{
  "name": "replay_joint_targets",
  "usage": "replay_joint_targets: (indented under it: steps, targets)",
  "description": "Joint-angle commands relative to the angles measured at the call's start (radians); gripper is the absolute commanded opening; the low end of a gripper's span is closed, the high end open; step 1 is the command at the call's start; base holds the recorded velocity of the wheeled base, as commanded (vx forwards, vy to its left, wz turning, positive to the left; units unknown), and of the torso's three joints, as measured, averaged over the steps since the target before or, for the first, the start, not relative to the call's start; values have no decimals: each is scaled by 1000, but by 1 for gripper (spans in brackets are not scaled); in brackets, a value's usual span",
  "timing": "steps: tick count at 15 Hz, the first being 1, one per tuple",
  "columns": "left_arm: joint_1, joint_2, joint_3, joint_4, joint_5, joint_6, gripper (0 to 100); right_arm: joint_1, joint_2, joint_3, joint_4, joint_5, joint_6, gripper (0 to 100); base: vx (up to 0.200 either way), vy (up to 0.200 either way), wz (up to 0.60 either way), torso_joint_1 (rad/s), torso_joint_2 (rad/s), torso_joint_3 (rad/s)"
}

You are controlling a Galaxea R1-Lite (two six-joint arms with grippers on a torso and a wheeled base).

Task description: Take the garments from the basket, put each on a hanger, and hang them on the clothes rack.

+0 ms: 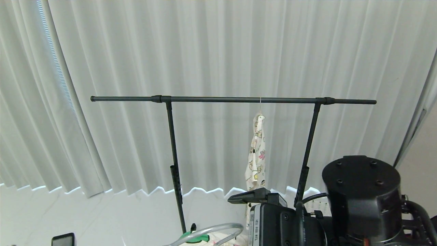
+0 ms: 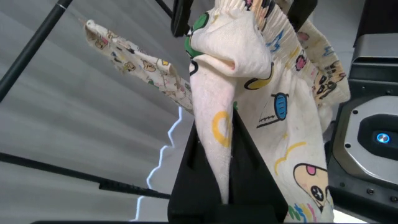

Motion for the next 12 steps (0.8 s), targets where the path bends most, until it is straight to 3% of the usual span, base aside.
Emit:
replay_joint_targets:
  steps: [1,3,4,12]
  targets:
    - [-3,-2,-6,-1,0,-1,0,2,27,-9,1,1,-1,100,0,0,0,0,0,0]
    - [-3,0,-14,-1,0,-1,0,0,27,-8,1,1,1,100,0,0,0,0,0,0]
    - [-3,0,-17,-1,0,-1,0,0,27,-8,1,1,1,0,0,0,0,0,0,0]
    - [-3,-8,-20,-1,0,4,0,-51,25,-9,-2,-5,-7,0,0,0,0,0,0,0]
